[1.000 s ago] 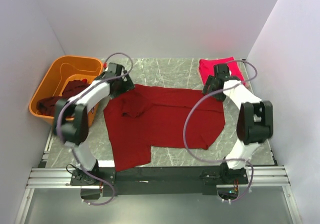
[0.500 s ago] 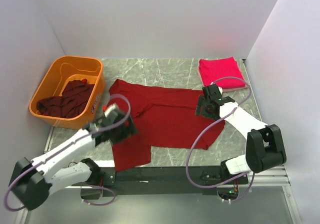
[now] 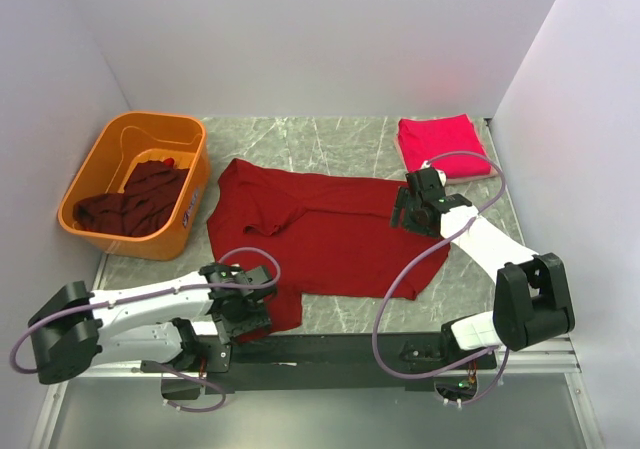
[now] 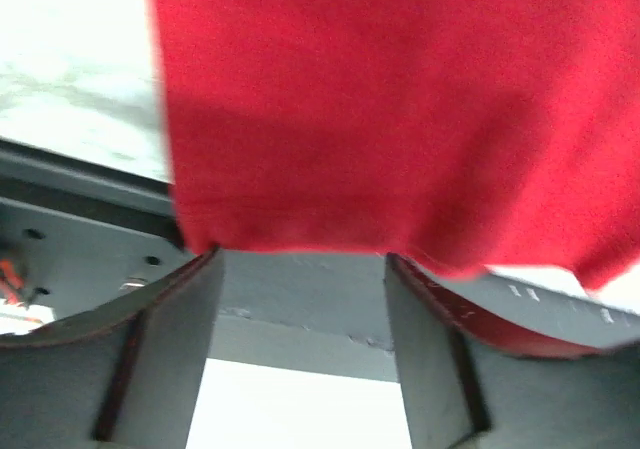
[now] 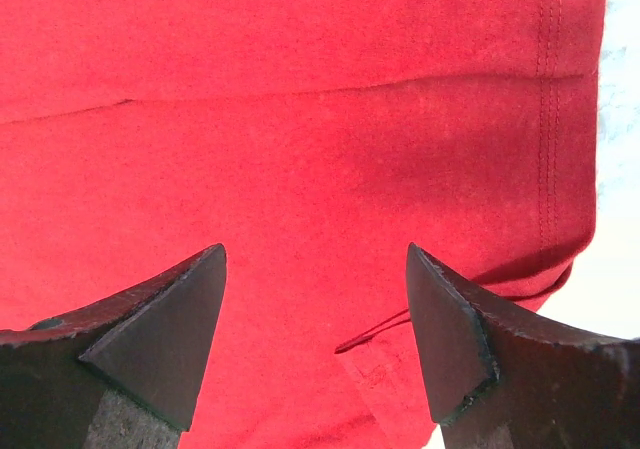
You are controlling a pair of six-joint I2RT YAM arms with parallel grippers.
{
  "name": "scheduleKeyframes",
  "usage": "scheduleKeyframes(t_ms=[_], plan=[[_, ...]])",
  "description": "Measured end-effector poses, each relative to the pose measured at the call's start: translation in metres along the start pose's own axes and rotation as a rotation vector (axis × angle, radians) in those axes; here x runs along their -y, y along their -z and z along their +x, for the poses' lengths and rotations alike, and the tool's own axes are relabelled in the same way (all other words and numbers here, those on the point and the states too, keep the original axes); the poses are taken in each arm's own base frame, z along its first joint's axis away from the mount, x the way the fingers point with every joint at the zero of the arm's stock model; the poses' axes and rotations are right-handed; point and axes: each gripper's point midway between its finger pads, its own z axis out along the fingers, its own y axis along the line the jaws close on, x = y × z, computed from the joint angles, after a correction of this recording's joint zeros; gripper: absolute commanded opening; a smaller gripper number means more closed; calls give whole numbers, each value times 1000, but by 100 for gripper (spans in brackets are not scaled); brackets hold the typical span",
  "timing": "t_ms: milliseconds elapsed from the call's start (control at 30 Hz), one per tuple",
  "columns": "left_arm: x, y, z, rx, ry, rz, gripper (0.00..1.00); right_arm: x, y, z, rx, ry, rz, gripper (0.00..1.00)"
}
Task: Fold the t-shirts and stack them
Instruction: Fold the tshirt
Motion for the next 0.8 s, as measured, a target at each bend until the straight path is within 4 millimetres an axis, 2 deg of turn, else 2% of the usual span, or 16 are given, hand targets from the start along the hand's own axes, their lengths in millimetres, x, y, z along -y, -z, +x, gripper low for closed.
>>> scheduleKeyframes(t_ms=[133, 367, 433, 567, 600, 667, 800], plan=[[-11, -6, -4, 28, 45, -75, 57, -1, -1, -1, 6, 1, -5, 79], [-9, -8, -19, 114, 112, -76, 53, -2, -3, 2, 0, 6, -18, 78], [-8, -9, -23, 134, 120, -73, 46, -3, -3, 1, 2, 8, -19, 78], [-3, -12, -24, 139, 133, -66, 9, -3, -3, 1, 2, 8, -18, 77], [-2, -12, -24, 139, 137, -63, 4, -2, -3, 2, 0, 8, -18, 77], [-1, -12, -24, 140, 136, -63, 1, 0, -2, 7, -8, 6, -18, 76], [2, -11, -27, 152, 119, -74, 1, 13, 6, 30, -56, -6, 6, 75]])
